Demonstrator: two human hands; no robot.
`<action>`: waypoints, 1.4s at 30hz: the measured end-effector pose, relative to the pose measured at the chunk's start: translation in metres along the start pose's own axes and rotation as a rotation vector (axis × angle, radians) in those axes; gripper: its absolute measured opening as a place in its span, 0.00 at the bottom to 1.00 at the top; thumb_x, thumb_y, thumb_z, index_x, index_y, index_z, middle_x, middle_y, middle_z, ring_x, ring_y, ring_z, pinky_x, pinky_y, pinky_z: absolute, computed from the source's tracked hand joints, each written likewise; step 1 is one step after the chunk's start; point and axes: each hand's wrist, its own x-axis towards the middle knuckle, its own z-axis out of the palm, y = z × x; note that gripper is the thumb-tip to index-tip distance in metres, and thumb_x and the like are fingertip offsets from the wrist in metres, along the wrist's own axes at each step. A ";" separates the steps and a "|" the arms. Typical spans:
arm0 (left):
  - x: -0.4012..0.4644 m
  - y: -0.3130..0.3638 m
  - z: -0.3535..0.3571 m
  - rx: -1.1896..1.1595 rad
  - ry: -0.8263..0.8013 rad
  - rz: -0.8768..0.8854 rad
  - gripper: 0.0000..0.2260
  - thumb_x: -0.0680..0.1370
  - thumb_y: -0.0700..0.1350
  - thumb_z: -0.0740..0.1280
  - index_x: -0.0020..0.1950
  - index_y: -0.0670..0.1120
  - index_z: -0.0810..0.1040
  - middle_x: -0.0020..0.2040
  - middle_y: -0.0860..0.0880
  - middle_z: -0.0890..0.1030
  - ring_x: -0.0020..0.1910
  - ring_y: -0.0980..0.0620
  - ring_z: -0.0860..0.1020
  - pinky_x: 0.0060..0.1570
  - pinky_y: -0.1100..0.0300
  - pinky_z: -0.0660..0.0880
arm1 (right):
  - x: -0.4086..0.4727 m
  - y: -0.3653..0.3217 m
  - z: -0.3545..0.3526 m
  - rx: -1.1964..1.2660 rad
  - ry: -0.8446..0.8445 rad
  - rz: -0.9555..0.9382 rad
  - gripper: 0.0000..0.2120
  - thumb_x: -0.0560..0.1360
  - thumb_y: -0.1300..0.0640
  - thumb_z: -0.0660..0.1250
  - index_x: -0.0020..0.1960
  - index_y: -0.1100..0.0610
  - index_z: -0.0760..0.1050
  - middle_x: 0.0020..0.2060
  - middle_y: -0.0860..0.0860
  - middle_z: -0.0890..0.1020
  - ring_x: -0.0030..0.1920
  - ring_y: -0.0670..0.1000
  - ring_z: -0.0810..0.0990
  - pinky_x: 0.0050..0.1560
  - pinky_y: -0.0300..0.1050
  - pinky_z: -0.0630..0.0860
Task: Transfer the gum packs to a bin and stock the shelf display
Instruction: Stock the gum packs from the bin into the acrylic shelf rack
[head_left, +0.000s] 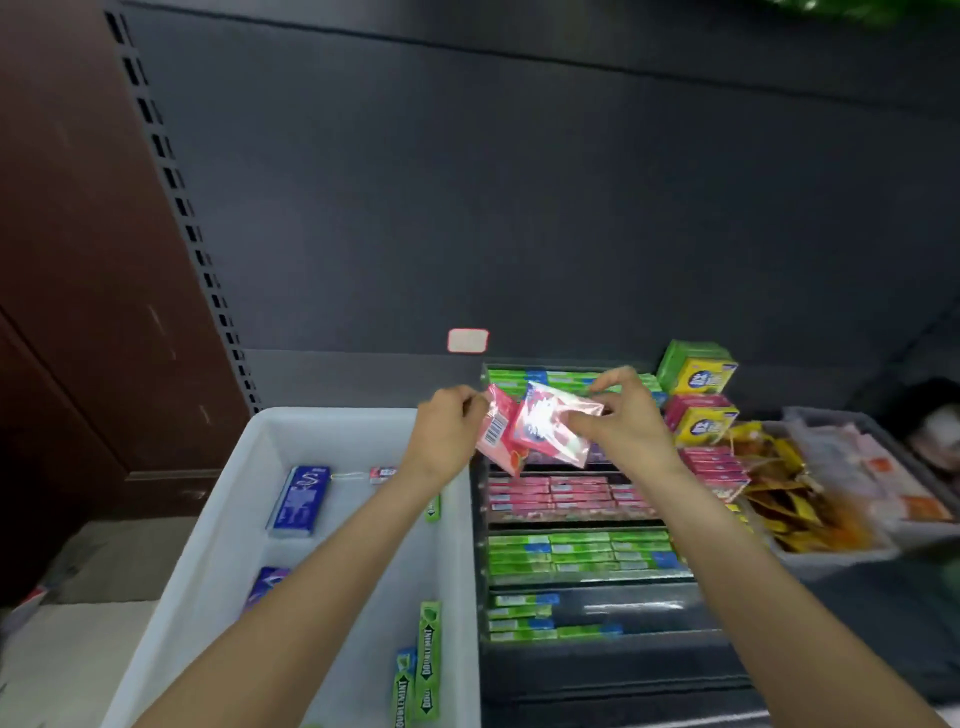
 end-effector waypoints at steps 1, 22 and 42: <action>0.001 0.013 0.013 0.002 -0.006 0.016 0.13 0.80 0.41 0.58 0.37 0.40 0.74 0.37 0.41 0.79 0.37 0.43 0.77 0.38 0.55 0.73 | 0.000 0.004 -0.017 -0.031 -0.047 0.001 0.19 0.70 0.66 0.71 0.53 0.53 0.66 0.47 0.58 0.79 0.39 0.51 0.80 0.32 0.41 0.75; 0.012 0.134 0.161 0.103 0.217 -0.062 0.11 0.81 0.43 0.59 0.55 0.38 0.77 0.49 0.44 0.81 0.42 0.51 0.76 0.34 0.65 0.72 | 0.060 0.088 -0.207 -0.094 -0.183 -0.238 0.11 0.76 0.60 0.65 0.56 0.51 0.69 0.54 0.51 0.79 0.52 0.49 0.81 0.38 0.43 0.80; 0.016 0.133 0.159 0.080 0.205 -0.092 0.11 0.81 0.43 0.60 0.58 0.39 0.75 0.52 0.43 0.81 0.41 0.55 0.75 0.27 0.74 0.69 | 0.075 0.133 -0.194 -0.519 -0.130 -0.435 0.19 0.75 0.58 0.67 0.65 0.52 0.73 0.55 0.49 0.70 0.58 0.43 0.68 0.52 0.37 0.75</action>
